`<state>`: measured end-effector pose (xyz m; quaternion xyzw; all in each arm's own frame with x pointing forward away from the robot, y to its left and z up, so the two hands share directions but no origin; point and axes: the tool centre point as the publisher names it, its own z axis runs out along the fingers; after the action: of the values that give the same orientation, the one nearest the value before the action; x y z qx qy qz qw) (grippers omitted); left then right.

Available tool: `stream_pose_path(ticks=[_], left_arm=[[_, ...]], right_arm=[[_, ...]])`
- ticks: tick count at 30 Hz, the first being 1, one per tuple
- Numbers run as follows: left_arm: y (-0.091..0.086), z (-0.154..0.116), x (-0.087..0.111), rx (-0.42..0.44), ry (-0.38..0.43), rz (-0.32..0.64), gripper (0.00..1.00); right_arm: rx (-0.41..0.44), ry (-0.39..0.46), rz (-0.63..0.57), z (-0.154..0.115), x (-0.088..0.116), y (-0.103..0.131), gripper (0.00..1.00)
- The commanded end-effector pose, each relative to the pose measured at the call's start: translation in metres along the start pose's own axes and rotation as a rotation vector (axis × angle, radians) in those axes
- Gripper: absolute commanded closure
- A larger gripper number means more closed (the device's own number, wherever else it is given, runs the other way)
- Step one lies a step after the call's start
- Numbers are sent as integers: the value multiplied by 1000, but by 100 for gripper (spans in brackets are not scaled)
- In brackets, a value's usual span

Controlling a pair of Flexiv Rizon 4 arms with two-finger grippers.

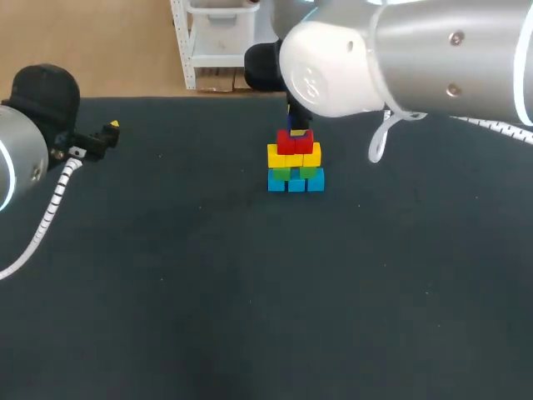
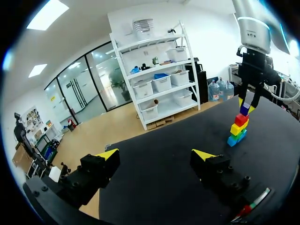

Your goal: Place the blue cubes, place green cubes on the blue cubes, place the yellow cubes on the green cubes, then place the red cubes on the yellow cubes, and place purple cube on the red cubes.

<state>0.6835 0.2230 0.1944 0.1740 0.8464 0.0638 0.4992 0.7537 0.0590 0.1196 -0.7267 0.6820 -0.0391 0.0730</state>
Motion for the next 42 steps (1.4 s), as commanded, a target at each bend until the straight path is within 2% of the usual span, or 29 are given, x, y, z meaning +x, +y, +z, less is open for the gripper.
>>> stream_pose_path(ticks=[1, 17, 20, 28, 34, 39, 42], left_arm=[[2, -1, -1, 8, 4, 1, 0], [2, -1, -1, 8, 4, 1, 0], [2, -1, -1, 8, 4, 1, 0], [2, -1, -1, 8, 4, 1, 0], [2, -1, -1, 8, 4, 1, 0], [2, -1, -1, 8, 4, 1, 0], [2, -1, -1, 8, 4, 1, 0]], right_arm=[[-11, 7, -1, 2, -3, -5, 100], [-20, 9, 6, 6, -2, -2, 100], [-22, 9, 5, 6, -2, -1, 96], [-23, 7, 5, 6, -3, 0, 93], [-22, 5, 8, 6, -3, 0, 76], [-22, 6, 11, 7, -3, 0, 57], [-23, 6, 10, 7, -3, 0, 54]])
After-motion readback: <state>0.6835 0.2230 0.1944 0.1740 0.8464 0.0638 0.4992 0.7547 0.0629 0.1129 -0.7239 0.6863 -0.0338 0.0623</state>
